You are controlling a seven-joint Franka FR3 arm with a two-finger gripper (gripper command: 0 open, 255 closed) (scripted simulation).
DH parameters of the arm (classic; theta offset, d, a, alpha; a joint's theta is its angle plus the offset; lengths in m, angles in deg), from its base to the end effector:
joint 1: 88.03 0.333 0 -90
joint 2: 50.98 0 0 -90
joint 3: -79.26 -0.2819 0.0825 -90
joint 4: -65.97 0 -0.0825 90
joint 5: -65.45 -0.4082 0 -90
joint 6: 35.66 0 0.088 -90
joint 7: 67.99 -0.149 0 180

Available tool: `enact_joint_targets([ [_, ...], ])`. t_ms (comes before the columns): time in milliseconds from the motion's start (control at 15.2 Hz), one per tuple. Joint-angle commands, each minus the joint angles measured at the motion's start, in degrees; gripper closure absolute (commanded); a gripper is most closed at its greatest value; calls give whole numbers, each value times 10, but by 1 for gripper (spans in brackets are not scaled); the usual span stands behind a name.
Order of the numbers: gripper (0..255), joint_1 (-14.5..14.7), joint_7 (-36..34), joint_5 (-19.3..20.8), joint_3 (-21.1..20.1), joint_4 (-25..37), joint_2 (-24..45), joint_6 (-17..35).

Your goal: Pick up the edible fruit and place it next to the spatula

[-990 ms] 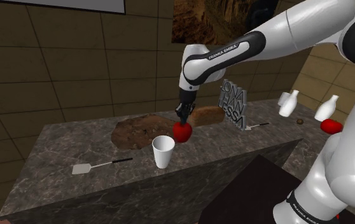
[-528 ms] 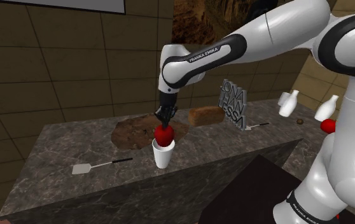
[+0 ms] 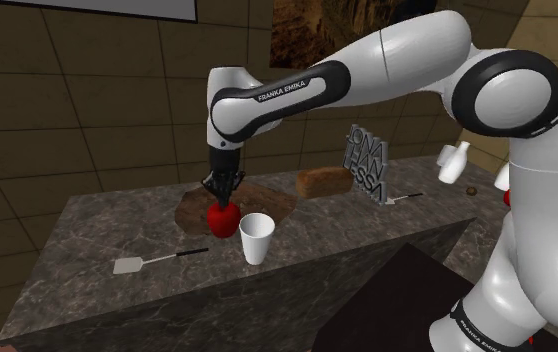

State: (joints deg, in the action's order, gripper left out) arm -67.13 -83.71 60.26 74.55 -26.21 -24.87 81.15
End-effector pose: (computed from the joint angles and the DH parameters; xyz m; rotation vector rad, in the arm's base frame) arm 0.6122 0.2986 0.2794 -3.0340 -0.1865 0.0978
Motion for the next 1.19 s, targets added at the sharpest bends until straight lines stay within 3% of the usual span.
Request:
enact_joint_targets([
  [0,255,14,-20,5,-3,54,35,-17],
  [132,255,27,-36,9,-6,104,66,-34],
  [1122,255,28,-28,9,-4,62,114,55],
])
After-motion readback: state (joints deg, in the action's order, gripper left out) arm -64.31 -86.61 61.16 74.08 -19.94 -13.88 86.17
